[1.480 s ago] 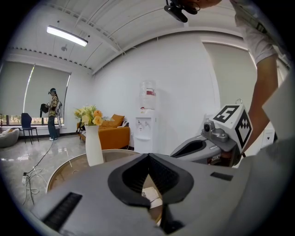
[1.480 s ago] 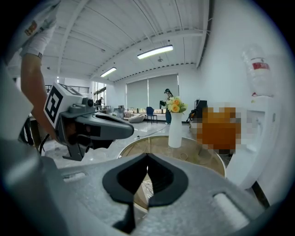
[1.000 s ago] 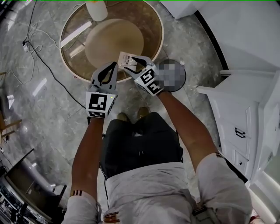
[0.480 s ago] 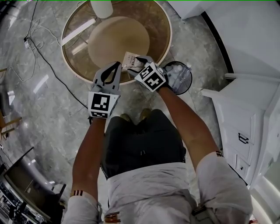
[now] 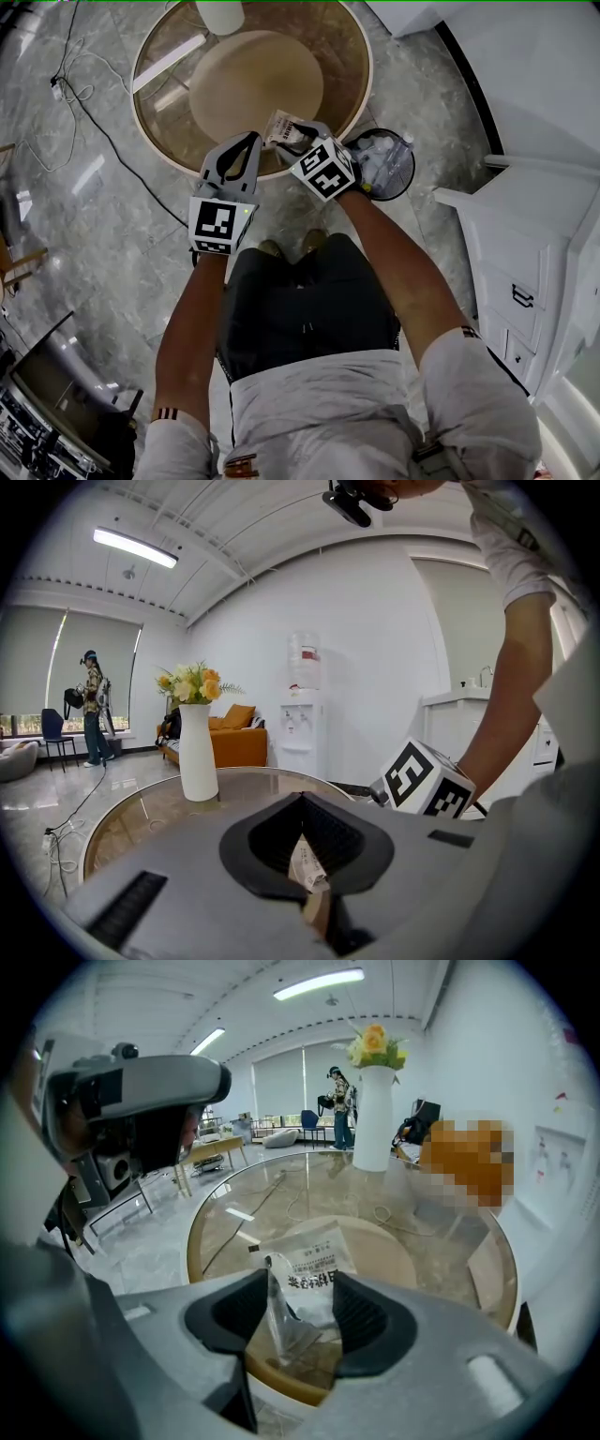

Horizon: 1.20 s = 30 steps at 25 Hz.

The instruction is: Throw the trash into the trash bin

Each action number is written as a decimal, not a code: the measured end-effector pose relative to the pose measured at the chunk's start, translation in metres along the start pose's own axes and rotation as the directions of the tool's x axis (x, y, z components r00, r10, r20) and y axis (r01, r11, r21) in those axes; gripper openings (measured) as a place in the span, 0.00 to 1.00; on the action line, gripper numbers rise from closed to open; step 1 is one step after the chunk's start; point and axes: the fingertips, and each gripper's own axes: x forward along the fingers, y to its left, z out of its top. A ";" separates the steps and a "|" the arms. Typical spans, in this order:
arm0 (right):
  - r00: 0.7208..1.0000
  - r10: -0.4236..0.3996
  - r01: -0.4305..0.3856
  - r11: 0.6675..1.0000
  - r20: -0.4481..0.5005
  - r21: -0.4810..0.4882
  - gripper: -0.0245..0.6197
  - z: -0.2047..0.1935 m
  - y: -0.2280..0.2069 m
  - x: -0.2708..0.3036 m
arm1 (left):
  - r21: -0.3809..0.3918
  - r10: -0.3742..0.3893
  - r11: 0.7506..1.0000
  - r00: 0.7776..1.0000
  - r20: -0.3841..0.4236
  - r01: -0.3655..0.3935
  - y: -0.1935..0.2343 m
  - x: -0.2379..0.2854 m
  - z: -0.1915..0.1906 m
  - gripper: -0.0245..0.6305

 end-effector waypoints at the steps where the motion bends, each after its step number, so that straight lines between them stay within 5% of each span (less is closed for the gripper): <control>1: 1.000 -0.002 0.002 1.000 0.001 -0.005 0.36 0.000 0.000 -0.001 | -0.001 0.000 1.000 1.000 -0.003 0.000 -0.001 0.000 0.000 0.04; 11: 1.000 -0.006 0.006 1.000 0.005 -0.006 0.05 -0.004 0.010 -0.006 | -0.002 -0.007 1.000 1.000 -0.009 0.007 -0.005 -0.003 0.000 0.04; 20: 0.997 -0.058 0.055 0.996 0.055 0.063 0.04 -0.010 0.016 -0.046 | -0.007 -0.053 0.999 0.998 -0.033 0.053 -0.026 -0.004 0.008 0.04; 30: 0.964 -0.235 0.205 0.956 0.128 0.211 0.04 -0.023 -0.010 -0.154 | 0.023 -0.203 0.979 0.979 -0.025 0.204 -0.102 0.018 0.052 0.04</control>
